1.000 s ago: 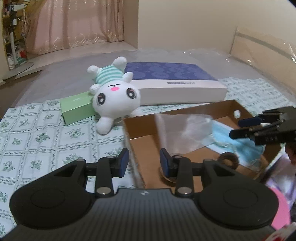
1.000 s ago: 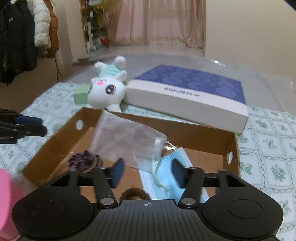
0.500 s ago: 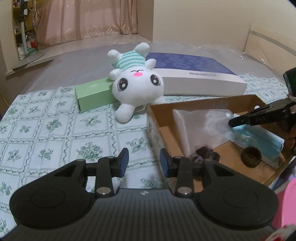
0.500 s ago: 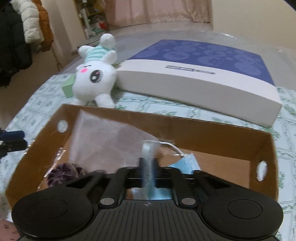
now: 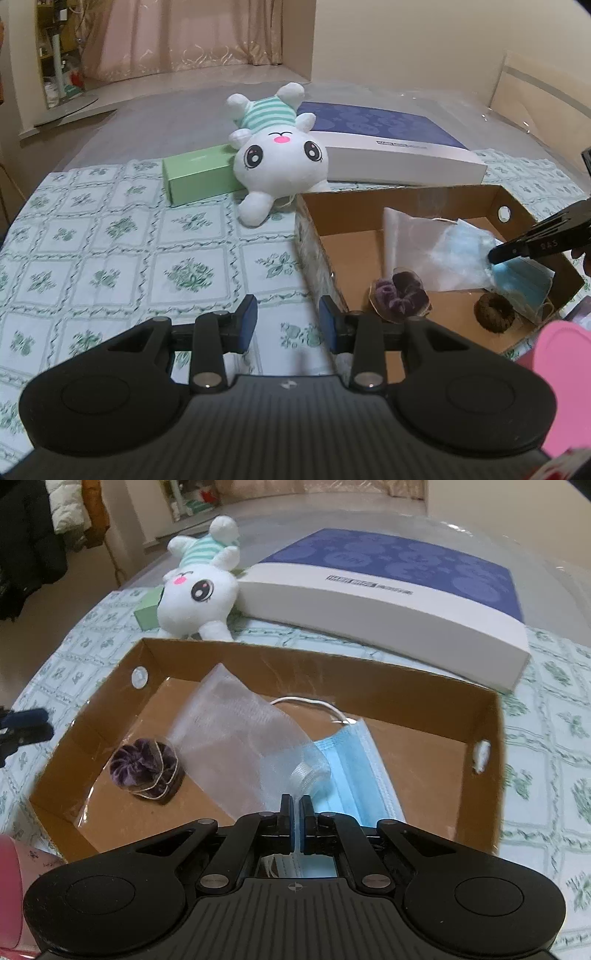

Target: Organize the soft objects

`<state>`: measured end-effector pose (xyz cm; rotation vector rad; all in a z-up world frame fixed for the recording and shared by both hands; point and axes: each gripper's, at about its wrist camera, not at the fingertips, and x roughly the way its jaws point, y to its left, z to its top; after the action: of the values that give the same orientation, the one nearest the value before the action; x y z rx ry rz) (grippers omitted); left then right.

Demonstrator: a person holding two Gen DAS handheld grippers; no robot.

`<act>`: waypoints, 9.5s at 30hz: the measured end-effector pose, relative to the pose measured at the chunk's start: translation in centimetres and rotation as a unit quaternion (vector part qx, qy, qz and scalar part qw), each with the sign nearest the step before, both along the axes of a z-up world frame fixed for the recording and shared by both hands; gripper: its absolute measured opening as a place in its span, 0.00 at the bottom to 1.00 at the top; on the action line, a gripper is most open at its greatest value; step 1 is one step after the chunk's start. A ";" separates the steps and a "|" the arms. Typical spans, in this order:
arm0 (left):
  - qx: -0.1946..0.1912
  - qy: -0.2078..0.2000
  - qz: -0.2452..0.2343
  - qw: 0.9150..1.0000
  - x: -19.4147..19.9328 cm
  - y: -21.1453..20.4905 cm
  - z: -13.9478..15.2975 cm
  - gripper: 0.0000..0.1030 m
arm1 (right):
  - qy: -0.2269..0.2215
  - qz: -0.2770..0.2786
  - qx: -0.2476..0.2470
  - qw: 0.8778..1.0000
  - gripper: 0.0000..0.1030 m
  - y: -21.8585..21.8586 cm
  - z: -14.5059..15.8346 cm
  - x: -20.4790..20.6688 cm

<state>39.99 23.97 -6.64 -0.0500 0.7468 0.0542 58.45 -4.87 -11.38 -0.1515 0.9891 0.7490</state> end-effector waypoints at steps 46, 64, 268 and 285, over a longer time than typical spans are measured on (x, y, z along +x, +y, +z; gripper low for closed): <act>-0.052 0.033 0.034 0.998 -25.2 -10.2 1.1 0.56 | -0.081 -0.102 0.067 0.989 0.62 -14.0 3.3 -33.4; -0.038 0.065 0.044 0.996 -21.7 -10.7 -1.4 0.67 | -0.062 -0.109 0.057 0.990 0.62 -14.4 1.1 -31.4; -0.059 0.003 -0.034 0.998 4.4 -3.2 2.5 0.38 | -0.055 -0.112 0.087 0.988 0.65 1.0 4.6 -7.1; -0.075 -0.014 -0.005 0.997 -2.3 -2.4 6.2 0.38 | -0.060 -0.136 0.085 0.985 0.65 -3.4 6.8 -11.6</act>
<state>37.70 21.54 -0.43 -0.1891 0.7224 -0.0124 46.83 -8.31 -4.62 0.0857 0.8074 0.5626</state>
